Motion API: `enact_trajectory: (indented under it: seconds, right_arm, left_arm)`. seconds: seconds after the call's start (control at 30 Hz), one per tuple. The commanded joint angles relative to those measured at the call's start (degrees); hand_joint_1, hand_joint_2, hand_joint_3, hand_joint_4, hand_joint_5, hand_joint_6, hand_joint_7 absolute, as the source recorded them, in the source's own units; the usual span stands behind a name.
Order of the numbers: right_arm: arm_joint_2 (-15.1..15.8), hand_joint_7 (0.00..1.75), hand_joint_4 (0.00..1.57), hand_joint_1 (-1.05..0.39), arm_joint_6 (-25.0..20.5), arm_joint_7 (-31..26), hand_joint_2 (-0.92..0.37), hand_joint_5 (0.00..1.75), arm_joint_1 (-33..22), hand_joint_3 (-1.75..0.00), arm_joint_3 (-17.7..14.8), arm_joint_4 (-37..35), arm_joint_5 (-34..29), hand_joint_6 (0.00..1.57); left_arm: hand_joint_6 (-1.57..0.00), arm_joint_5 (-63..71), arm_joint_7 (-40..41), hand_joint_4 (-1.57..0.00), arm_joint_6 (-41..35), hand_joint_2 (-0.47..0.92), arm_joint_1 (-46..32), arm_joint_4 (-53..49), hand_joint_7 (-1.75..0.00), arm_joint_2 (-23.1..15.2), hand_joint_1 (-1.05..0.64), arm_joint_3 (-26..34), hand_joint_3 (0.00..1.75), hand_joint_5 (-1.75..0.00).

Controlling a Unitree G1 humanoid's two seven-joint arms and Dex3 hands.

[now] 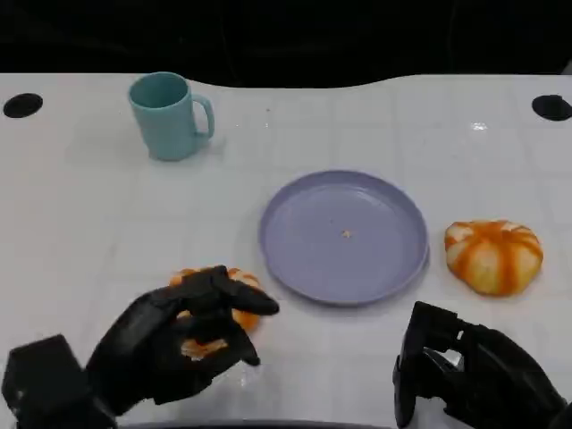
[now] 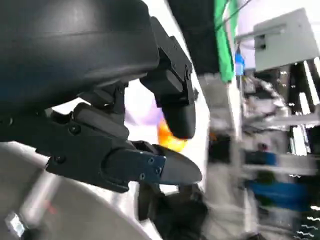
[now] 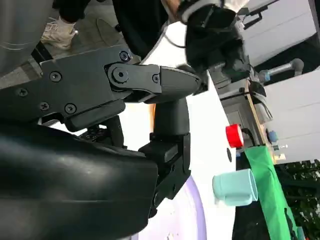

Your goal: Grasp the bread from the table and place it into the plate.

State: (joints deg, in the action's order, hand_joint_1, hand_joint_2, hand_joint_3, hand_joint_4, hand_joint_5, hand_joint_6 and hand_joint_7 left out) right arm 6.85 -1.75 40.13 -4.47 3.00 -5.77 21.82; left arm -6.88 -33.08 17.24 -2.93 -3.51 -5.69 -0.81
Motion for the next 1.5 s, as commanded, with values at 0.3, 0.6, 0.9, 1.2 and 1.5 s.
enact_trajectory:
  seconds: [0.3,0.6,0.9,1.2,1.5]
  right_arm:
    - [0.78,1.75,0.6,-0.51,-0.27,0.0,-0.92,1.75,0.08,-0.46,-0.15,0.11,-0.52,0.39]
    - [0.7,1.73,0.59,-0.51,0.09,-0.03,-0.92,1.75,0.05,-0.45,-0.14,-0.05,-0.65,0.39]
    - [0.85,1.73,0.58,-0.52,-1.12,-0.41,-0.92,1.75,-0.39,-0.45,-0.03,1.12,-0.33,0.39]
    - [0.91,1.74,0.6,-0.51,-0.46,-0.07,-0.92,1.75,-0.58,-0.44,0.07,1.22,-0.5,0.39]
    - [1.05,1.74,0.6,-0.51,-0.98,0.17,-0.92,1.75,-0.71,-0.44,-0.12,1.27,0.01,0.39]
  left_arm:
    - [-0.26,38.33,15.25,-0.27,-2.35,0.92,3.09,14.58,0.0,-12.99,-0.74,-2.6,0.15,-0.36]
    - [-0.24,58.26,16.96,-0.34,-11.07,0.92,7.99,14.45,-0.01,-14.95,-0.78,-11.21,0.03,-0.21]
    - [-0.23,63.3,17.57,-0.36,-17.19,0.92,14.74,0.77,0.0,-13.64,-0.79,-19.15,0.03,-0.18]
    - [-0.25,63.58,18.9,-0.38,-20.74,0.9,20.52,-12.08,-0.01,-12.84,-0.77,-24.87,0.0,-0.18]
    - [-0.67,59.19,42.1,-0.5,-11.06,0.92,22.65,-28.36,-0.11,-11.64,-0.41,-25.91,0.07,-1.34]
